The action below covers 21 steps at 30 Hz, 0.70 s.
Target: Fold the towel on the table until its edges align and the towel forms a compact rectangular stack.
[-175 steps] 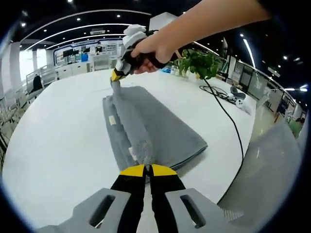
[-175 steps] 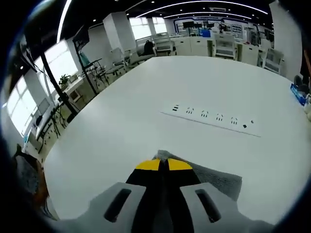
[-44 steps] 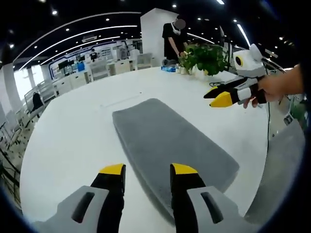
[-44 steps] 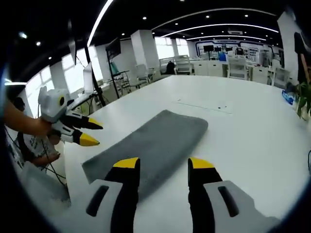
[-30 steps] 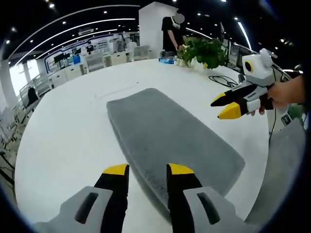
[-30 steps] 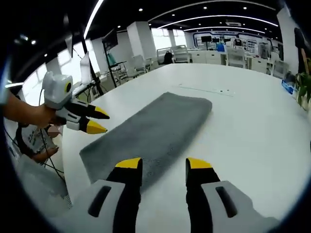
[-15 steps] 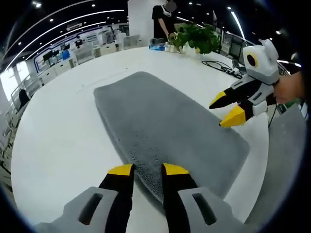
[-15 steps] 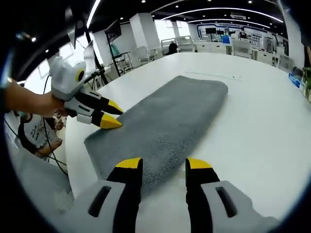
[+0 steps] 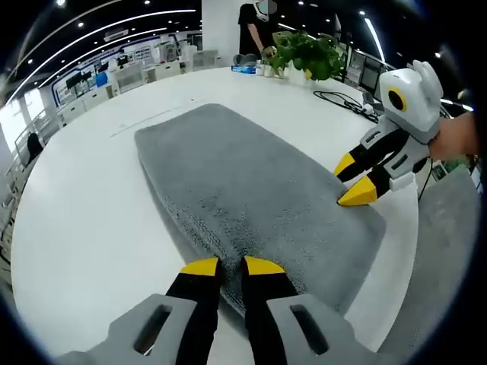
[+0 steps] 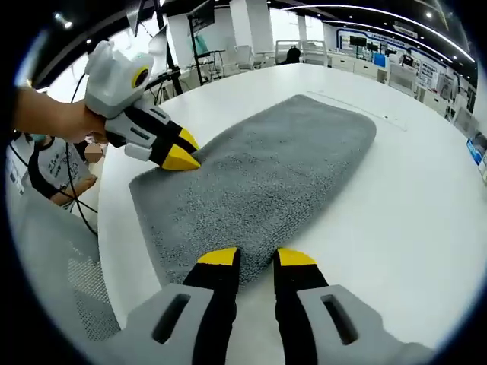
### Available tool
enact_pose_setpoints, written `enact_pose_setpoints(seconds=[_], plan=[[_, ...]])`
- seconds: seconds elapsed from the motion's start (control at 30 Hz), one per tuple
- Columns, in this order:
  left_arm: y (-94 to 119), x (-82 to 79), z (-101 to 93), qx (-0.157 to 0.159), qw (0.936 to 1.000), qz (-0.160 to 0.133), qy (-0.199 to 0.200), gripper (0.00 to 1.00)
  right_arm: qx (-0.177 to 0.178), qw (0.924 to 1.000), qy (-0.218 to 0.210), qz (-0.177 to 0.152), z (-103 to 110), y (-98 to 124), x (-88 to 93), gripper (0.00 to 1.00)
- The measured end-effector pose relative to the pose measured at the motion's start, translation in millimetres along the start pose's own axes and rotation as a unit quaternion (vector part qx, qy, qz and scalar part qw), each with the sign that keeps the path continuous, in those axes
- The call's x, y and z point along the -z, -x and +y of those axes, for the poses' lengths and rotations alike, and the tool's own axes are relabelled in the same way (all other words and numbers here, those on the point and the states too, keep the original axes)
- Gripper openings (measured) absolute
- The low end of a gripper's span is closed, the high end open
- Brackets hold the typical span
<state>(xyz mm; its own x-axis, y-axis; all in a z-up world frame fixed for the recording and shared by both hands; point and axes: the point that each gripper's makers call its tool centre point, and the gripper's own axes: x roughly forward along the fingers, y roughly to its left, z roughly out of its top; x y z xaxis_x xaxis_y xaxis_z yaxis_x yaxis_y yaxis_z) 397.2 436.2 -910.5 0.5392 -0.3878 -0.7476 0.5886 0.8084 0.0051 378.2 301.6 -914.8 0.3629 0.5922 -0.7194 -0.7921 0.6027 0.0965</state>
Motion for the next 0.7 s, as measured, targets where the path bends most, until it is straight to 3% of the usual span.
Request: enact_pose_setpoints(seconds=[0.4, 0.7], plan=[[-10, -11.5, -26.8, 0.008, 0.9999, -0.007, -0.001, 0.1, 0.008, 1.0, -0.004, -0.004, -11, 22, 17.7, 0.15], [-24, -26.9, -58.8, 0.022, 0.9998, -0.001, -0.005, 0.1, 0.02, 0.9998, -0.003, 0.0, -34, 47, 41.3, 0.15]])
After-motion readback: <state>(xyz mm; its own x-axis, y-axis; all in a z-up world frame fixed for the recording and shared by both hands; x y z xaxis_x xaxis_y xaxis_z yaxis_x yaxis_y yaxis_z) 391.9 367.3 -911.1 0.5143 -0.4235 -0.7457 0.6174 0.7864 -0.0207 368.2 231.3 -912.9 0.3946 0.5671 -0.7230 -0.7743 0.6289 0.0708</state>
